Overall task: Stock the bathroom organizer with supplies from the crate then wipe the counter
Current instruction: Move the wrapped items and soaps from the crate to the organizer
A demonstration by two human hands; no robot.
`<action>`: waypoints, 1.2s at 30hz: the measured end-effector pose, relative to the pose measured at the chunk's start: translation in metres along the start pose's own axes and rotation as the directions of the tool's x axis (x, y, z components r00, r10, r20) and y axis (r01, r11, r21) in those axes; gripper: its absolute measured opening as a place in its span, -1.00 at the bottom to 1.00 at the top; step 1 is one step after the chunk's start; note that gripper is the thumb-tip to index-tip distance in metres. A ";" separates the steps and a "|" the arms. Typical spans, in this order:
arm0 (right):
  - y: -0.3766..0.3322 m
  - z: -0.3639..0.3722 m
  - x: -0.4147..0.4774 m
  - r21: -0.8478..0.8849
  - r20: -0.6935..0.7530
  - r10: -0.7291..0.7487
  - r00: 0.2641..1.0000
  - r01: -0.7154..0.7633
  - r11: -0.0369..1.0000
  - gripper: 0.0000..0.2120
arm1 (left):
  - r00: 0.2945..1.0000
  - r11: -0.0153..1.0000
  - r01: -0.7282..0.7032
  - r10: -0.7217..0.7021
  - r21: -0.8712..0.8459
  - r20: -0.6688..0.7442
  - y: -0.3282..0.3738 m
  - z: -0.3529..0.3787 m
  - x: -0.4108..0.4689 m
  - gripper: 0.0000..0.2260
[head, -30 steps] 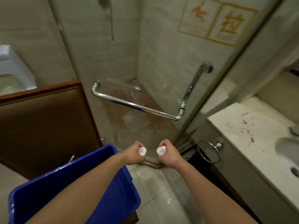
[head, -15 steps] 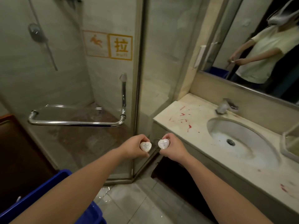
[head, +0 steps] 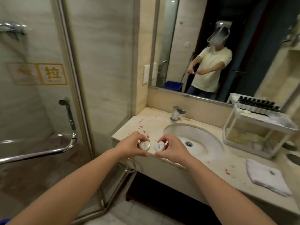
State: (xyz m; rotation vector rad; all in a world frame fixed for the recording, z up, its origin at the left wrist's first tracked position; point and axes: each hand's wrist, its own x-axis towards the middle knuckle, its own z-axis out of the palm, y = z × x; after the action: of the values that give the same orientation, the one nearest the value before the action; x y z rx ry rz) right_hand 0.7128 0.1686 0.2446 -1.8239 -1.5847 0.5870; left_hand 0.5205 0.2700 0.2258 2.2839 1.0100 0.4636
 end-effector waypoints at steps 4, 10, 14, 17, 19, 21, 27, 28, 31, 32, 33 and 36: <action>0.021 -0.045 -0.005 -0.088 -0.110 0.027 0.994 -0.037 0.995 -0.60 | 0.996 0.996 -0.086 0.085 0.025 0.026 0.043 0.014 0.032 -0.56; 0.050 -0.109 -0.010 -0.122 -0.267 0.060 0.962 -0.095 0.988 -0.61 | 0.972 0.975 -0.220 0.216 0.036 0.097 0.100 0.031 0.083 -0.59; 0.072 -0.144 -0.011 -0.145 -0.354 0.087 0.931 -0.147 0.979 -0.58 | 0.945 0.950 -0.306 0.296 0.056 0.139 0.133 0.047 0.123 -0.57; 0.091 -0.167 -0.010 -0.143 -0.402 0.123 0.908 -0.195 0.970 -0.58 | 0.919 0.925 -0.374 0.359 0.064 0.165 0.153 0.063 0.155 -0.54; 0.104 -0.182 -0.008 -0.151 -0.431 0.132 0.893 -0.216 0.965 -0.60 | 0.897 0.903 -0.423 0.405 0.076 0.178 0.167 0.073 0.177 -0.55; 0.116 -0.197 -0.003 -0.163 -0.466 0.145 0.873 -0.245 0.956 -0.60 | 0.874 0.883 -0.463 0.442 0.072 0.199 0.181 0.082 0.199 -0.56; 0.145 -0.247 0.022 -0.193 -0.561 0.184 0.807 -0.344 0.919 -0.59 | 0.800 0.825 -0.564 0.540 0.021 0.262 0.223 0.102 0.275 -0.55; 0.149 -0.255 0.026 -0.194 -0.581 0.188 0.792 -0.359 0.913 -0.59 | 0.788 0.814 -0.580 0.556 0.017 0.264 0.229 0.105 0.287 -0.55; 0.162 -0.273 0.034 -0.189 -0.633 0.208 0.746 -0.409 0.893 -0.55 | 0.762 0.793 -0.609 0.591 -0.016 0.265 0.246 0.114 0.320 -0.55; 0.167 -0.278 0.035 -0.184 -0.646 0.218 0.732 -0.426 0.886 -0.54 | 0.756 0.788 -0.615 0.600 -0.031 0.261 0.251 0.118 0.329 -0.56; 0.171 -0.282 0.036 -0.182 -0.658 0.228 0.718 -0.445 0.877 -0.53 | 0.751 0.783 -0.621 0.609 -0.041 0.254 0.256 0.121 0.338 -0.56; 0.183 -0.293 0.040 -0.166 -0.688 0.259 0.678 -0.495 0.853 -0.50 | 0.747 0.774 -0.632 0.624 -0.048 0.227 0.266 0.132 0.358 -0.54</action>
State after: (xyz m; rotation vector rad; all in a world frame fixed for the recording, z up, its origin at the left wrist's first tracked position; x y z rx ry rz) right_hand 1.0514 0.1445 0.3194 -2.3103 -0.8515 -0.1914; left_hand 0.9687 0.3477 0.3220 2.6022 0.0950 0.4277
